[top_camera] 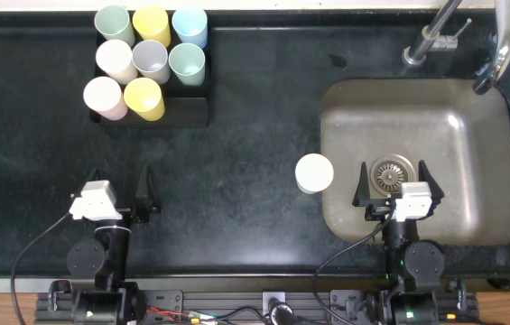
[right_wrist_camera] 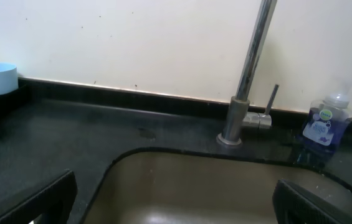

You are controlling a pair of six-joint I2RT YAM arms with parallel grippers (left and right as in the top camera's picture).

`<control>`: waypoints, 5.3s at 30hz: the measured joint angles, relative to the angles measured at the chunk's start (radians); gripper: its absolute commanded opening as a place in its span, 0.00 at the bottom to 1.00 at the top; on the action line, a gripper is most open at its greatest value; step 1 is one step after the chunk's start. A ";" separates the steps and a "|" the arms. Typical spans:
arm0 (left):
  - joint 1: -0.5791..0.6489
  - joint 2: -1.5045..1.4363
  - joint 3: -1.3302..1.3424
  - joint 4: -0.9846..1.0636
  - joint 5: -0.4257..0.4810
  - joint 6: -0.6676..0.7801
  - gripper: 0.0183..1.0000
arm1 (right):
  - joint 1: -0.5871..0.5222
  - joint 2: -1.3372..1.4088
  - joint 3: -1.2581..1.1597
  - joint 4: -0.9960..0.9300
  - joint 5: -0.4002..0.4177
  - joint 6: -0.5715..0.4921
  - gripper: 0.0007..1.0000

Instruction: Store Cups

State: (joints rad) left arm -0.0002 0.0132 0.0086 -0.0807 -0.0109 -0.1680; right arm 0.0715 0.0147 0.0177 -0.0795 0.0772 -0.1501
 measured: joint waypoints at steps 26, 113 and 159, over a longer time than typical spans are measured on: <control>0.000 0.000 0.000 0.000 0.000 0.015 1.00 | 0.000 0.000 0.000 0.000 0.000 0.000 1.00; 0.000 0.000 0.000 -0.001 0.000 0.015 1.00 | 0.137 1.324 1.134 -1.240 -0.148 0.557 1.00; 0.000 0.000 0.000 -0.001 0.000 0.015 1.00 | 0.172 1.511 1.098 -1.083 -0.114 0.459 0.43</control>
State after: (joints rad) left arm -0.0002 0.0132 0.0086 -0.0814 -0.0105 -0.1532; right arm 0.2440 1.5253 1.1152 -1.1629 -0.0364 0.3092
